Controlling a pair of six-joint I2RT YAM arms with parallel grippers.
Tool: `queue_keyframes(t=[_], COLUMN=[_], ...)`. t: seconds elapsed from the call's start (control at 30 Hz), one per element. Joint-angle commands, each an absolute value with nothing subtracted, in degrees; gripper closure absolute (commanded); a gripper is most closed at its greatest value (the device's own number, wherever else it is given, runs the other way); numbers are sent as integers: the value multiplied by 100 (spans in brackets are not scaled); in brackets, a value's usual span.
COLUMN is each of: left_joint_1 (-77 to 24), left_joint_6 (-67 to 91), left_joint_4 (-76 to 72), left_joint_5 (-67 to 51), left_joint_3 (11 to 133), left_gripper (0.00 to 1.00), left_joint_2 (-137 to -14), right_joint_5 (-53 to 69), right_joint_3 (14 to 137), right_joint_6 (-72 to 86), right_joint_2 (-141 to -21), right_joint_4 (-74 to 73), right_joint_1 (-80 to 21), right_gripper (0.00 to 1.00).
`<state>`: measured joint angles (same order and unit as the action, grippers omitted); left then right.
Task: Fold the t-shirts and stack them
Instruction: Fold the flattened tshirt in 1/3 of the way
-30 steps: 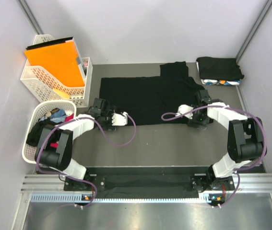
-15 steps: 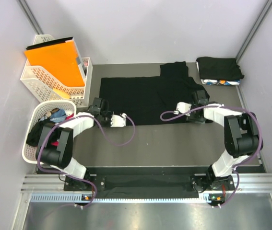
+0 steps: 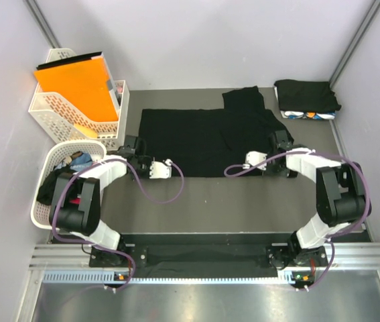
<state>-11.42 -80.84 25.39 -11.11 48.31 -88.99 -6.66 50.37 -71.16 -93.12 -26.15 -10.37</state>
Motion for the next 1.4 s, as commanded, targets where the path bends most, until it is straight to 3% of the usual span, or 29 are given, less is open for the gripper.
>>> queue_keyframes(t=[0.0, 0.67, 1.37], left_joint_1=[-958, -949, -949], left_joint_6=[-8515, -10924, -11479], left_joint_4=[3172, 7645, 8525], left_joint_5=[-1063, -1371, -1222], left_joint_3=[4992, 5150, 4131], left_gripper=[100, 100, 100], left_joint_2=[-8623, -7120, -5933], right_joint_5=[-361, -501, 113], right_joint_3=[5036, 4263, 3657], right_joint_6=[-7400, -7840, -7699], right_joint_2=[-8677, -7673, -6583], right_joint_4=[-4207, -5237, -6618], right_joint_1=[-1037, -1388, -2320], right_gripper=[100, 97, 100])
